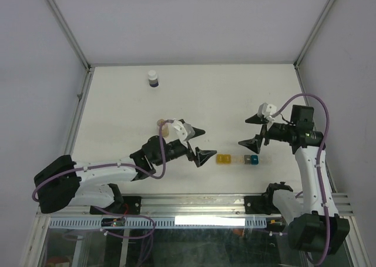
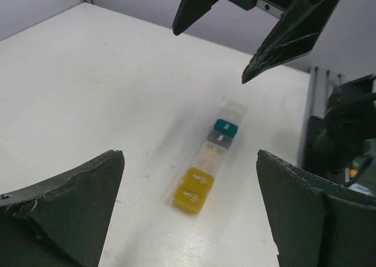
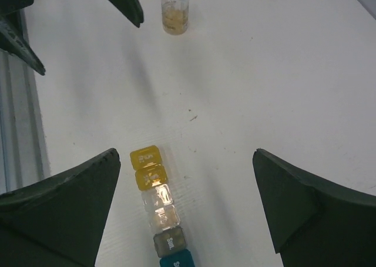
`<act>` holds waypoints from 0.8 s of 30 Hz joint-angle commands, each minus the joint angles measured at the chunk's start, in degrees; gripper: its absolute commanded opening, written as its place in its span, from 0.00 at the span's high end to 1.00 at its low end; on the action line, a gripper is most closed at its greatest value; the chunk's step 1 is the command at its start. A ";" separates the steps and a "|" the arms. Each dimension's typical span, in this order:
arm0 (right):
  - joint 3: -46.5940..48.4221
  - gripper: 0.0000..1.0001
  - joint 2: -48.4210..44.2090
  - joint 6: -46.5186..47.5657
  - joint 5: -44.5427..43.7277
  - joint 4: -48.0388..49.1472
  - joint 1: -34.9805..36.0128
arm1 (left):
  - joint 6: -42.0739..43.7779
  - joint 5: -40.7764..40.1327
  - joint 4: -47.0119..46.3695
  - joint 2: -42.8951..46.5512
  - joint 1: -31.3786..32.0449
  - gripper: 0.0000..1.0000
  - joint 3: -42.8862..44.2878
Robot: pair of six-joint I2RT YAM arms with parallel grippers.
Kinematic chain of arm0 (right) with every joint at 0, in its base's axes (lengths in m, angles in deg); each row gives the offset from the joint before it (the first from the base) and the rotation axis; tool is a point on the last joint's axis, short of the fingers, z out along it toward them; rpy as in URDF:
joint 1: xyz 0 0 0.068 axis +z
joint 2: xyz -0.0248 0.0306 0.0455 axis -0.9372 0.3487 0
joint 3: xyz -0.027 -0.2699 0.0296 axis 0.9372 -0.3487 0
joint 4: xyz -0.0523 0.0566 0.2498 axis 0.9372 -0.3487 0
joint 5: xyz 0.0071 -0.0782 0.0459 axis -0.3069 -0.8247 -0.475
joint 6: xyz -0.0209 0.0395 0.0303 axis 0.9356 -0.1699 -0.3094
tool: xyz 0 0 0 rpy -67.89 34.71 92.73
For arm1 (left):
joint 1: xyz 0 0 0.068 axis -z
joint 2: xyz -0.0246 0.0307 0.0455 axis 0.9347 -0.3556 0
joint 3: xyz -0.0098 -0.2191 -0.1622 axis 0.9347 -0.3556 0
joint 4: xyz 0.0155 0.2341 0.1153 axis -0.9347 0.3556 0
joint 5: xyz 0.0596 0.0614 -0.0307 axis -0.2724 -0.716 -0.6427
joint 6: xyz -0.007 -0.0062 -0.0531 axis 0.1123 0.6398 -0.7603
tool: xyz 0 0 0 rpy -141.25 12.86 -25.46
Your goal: Sort the pills into containers
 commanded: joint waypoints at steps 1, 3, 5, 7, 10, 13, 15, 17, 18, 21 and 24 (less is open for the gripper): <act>-3.07 0.01 2.74 24.22 1.42 -7.08 1.77 | 12.23 -1.21 -7.31 -7.02 -0.55 0.01 4.64; -4.03 0.01 4.08 29.78 -0.25 -8.45 4.56 | 10.66 0.58 -8.49 -8.57 -1.67 0.01 3.93; -5.05 0.01 5.14 30.81 -4.12 -6.73 8.70 | 7.66 6.64 -11.56 -9.30 -4.20 0.01 1.79; -6.56 0.01 6.00 28.86 -8.67 -2.89 13.07 | 4.23 12.94 -16.29 -9.48 -7.68 0.01 -0.98; -8.57 0.02 7.09 28.18 -11.42 -0.41 15.89 | 0.70 18.80 -20.57 -9.51 -10.47 0.02 -3.03; -9.56 0.07 8.23 26.73 -14.17 1.07 16.81 | 0.85 20.17 -19.56 -10.32 -10.55 0.04 -2.29; -9.87 0.10 8.96 24.36 -15.59 2.89 17.04 | 0.77 20.50 -18.63 -11.05 -10.60 0.06 -1.56; -10.30 0.13 9.79 24.22 -16.65 3.14 17.77 | 0.69 20.18 -17.15 -11.41 -10.54 0.07 -1.30; -10.83 0.15 10.08 24.21 -17.09 3.40 18.38 | 0.68 19.80 -16.38 -11.43 -10.52 0.07 -1.33; -12.58 0.16 10.05 24.11 -19.39 5.22 20.28 | 0.41 19.63 -16.46 -11.44 -10.41 0.08 -2.11; -13.68 0.17 9.91 22.70 -20.95 7.86 21.48 | 0.49 20.31 -20.41 -12.99 -10.43 0.08 -3.31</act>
